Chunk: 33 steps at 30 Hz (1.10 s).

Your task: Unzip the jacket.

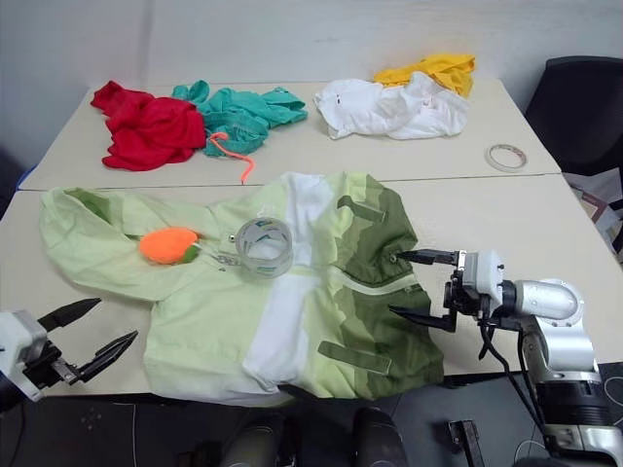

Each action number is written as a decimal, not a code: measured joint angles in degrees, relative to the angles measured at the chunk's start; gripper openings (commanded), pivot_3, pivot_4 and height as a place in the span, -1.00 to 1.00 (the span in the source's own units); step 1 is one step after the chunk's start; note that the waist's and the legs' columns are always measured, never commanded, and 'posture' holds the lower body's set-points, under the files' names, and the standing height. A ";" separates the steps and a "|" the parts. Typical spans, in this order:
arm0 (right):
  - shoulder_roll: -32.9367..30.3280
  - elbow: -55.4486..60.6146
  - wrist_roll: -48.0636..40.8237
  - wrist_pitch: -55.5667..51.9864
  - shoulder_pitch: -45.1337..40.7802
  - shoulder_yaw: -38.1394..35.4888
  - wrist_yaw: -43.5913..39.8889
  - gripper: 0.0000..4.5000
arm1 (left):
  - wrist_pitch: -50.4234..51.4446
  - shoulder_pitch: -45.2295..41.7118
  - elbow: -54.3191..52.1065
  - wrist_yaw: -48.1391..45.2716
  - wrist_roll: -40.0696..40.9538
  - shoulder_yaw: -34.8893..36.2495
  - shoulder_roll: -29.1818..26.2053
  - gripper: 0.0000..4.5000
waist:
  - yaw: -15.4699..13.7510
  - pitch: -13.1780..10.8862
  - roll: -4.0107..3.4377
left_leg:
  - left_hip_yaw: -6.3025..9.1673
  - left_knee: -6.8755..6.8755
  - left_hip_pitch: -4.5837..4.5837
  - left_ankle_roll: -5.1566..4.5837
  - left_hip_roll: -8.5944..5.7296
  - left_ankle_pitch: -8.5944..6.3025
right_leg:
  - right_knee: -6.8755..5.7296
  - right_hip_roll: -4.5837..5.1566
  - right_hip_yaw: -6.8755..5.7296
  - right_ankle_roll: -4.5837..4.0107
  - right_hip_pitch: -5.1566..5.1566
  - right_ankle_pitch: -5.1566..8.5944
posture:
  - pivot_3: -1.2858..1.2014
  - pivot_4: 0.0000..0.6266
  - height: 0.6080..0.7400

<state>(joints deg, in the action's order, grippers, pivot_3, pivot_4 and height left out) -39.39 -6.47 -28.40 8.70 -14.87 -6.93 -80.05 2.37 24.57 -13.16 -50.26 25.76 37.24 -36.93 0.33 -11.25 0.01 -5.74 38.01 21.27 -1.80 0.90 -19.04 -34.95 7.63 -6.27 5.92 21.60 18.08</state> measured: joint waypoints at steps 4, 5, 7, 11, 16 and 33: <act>0.13 -1.09 0.25 0.12 -0.73 0.09 -0.16 1.00 | 0.33 -0.73 -0.09 1.00 0.17 0.00 0.03 0.99 | -0.11 0.00 0.00 | 0.00 0.01 0.02 -0.02 -0.01 -0.01 | 0.03 0.00 0.00 0.00 0.00 0.00 | 0.03 -0.52 1.00; 0.37 -1.09 0.27 0.17 -1.03 0.15 -0.16 1.00 | 0.69 -0.80 -0.31 1.00 0.46 0.00 0.02 0.99 | -0.11 0.00 0.00 | 0.00 0.01 0.01 -0.02 -0.01 -0.01 | 0.03 0.00 0.00 0.00 -0.01 0.00 | 0.03 -0.52 1.00; 0.81 -1.08 0.27 0.17 -1.09 0.41 -0.16 1.00 | 2.05 -0.64 -0.67 0.04 1.53 -0.02 -0.38 0.99 | -0.06 0.00 0.00 | 0.00 0.01 0.01 -0.01 0.00 -0.01 | 0.02 0.00 -0.01 0.00 -0.01 0.00 | 0.03 -0.52 1.00; 1.37 -0.97 0.33 0.21 -0.93 0.55 -0.14 1.00 | 4.42 -3.31 0.15 -0.47 4.53 0.72 -1.10 0.99 | -0.15 -0.01 -0.01 | 0.02 0.01 0.02 -0.01 0.00 0.02 | -0.01 0.00 -0.03 0.00 -0.01 0.00 | 0.03 -0.52 1.00; 2.14 1.60 -0.31 -2.95 -2.29 1.39 1.76 1.00 | 9.53 -4.80 -0.29 -3.76 10.13 1.95 -4.67 0.99 | 0.34 -0.03 -0.05 | -0.03 0.05 0.01 -0.01 -0.01 0.03 | -0.05 0.00 0.04 0.00 0.00 0.00 | 0.03 -0.52 1.00; 21.21 0.01 19.59 -28.87 -35.99 35.89 17.56 1.00 | 17.74 -8.78 -6.37 -3.59 14.47 -3.41 -4.47 0.99 | 1.77 0.04 0.08 | -0.16 0.17 0.53 0.02 -0.05 0.19 | -0.95 0.02 0.00 -0.17 0.84 0.09 | 0.03 -0.52 1.00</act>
<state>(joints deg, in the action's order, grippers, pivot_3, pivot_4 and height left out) -18.19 -6.47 -8.81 -20.17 -50.86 28.96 -62.49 20.11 15.79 -19.53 -53.85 40.23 33.83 -41.40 2.10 -11.20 0.09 -5.90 38.18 21.80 -1.78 0.84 -18.85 -35.90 7.65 -6.28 5.75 22.44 18.18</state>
